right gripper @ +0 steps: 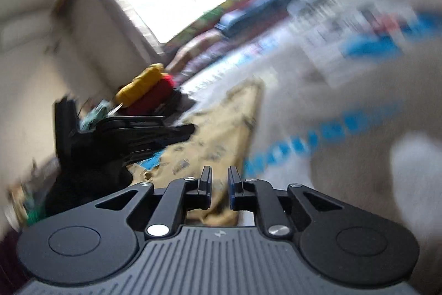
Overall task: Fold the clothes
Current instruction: 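Open both tools and release the folded shirt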
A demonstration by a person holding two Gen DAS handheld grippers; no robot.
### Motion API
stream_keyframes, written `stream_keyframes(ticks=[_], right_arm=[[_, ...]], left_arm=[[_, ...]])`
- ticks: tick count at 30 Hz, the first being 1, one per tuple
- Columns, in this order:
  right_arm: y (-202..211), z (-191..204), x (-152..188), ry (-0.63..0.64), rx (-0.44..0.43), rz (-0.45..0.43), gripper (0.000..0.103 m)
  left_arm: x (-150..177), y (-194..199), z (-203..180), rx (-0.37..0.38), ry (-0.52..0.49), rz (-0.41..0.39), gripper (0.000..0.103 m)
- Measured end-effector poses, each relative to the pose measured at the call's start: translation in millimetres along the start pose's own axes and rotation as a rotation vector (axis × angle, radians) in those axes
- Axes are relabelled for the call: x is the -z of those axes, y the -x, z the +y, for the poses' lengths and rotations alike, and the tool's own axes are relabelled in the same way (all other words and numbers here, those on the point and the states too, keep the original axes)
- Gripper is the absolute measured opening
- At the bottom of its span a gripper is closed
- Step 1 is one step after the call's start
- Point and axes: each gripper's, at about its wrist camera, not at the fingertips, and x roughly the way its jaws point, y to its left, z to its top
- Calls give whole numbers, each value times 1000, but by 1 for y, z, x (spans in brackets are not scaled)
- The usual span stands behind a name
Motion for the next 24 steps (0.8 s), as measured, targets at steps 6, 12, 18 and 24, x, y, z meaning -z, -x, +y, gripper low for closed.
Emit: stream_keyframes(ticks=[6, 12, 18, 24], right_arm=[[-47, 20, 7, 262, 50, 137, 15], [-38, 11, 6, 202, 35, 134, 17], [-52, 10, 9, 251, 67, 177, 22], [-44, 17, 6, 275, 38, 121, 23]], left_arm=[[10, -13, 6, 40, 16, 49, 7], [6, -10, 7, 63, 13, 40, 7], [5, -20, 3, 26, -2, 98, 7], [0, -22, 0, 24, 15, 92, 15]])
